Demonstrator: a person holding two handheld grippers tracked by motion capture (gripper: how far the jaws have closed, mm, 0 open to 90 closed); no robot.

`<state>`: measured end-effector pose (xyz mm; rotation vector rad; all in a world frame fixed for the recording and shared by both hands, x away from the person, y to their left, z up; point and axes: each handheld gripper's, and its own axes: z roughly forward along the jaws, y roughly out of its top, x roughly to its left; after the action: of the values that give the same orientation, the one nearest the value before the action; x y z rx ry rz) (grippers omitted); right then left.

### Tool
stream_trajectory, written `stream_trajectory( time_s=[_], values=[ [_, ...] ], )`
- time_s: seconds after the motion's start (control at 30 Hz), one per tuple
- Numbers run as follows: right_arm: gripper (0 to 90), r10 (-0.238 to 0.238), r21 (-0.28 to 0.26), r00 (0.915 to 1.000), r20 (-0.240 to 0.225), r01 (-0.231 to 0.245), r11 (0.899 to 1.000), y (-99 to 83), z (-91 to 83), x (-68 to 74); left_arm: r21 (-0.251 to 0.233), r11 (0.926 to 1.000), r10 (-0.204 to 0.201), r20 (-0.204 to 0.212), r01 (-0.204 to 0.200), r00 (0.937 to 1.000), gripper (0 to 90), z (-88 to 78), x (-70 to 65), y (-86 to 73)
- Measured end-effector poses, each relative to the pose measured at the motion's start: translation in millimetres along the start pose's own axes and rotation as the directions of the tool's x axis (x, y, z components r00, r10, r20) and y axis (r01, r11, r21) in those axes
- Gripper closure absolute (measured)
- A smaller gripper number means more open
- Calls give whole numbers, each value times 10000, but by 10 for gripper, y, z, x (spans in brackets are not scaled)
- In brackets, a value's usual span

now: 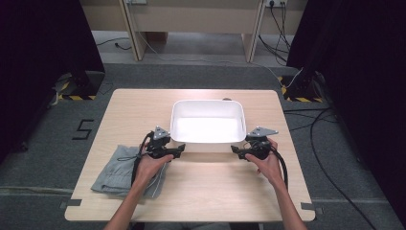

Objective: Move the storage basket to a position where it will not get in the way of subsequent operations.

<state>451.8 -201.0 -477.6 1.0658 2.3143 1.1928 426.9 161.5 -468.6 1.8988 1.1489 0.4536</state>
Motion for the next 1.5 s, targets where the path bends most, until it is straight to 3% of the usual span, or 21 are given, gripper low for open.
stream_trajectory(
  time_s=[0.23, 0.33, 0.43, 0.6, 0.7, 0.8, 0.87, 1.23, 1.5],
  values=[
    [251, 308, -74, 9995, -9, -308, 9995, 64, 105, -52, -97, 9997, -217, -180, 216, 9996, 302, 53, 84, 65],
    [252, 275, -47, 9996, 106, -275, 9996, 106, 146, -68, -9, 9999, -141, -281, 141, 9995, 305, 81, 108, 109],
    [265, 391, -12, 9990, 222, -391, 9992, 141, 184, -88, -226, 9992, -349, -380, 340, 9987, 321, 105, 130, 126],
    [268, 398, 9, 9989, 253, -399, 9992, 192, 246, -125, -103, 9985, -547, -526, 543, 9971, 323, 161, 204, 158],
    [268, 410, 3, 9987, 298, -411, 9992, 215, 287, -131, -164, 9988, -475, -578, 466, 9972, 332, 185, 222, 207],
    [277, 558, -16, 9980, 283, -558, 9984, 227, 336, -151, -351, 9968, -739, -709, 716, 9947, 352, 229, 251, 223],
    [269, 643, 38, 9975, 289, -644, 9979, 247, 369, -162, -150, 9973, -723, -725, 714, 9947, 353, 273, 281, 240],
    [292, 885, 54, 9943, 587, -890, 9960, 355, 501, -260, -251, 9939, -1087, -714, 1072, 9915, 361, 404, 427, 323],
    [291, 1202, 122, 9903, 703, -1214, 9925, 416, 587, -311, -166, 9939, -1102, -954, 1091, 9893, 372, 469, 485, 417]
  ],
)
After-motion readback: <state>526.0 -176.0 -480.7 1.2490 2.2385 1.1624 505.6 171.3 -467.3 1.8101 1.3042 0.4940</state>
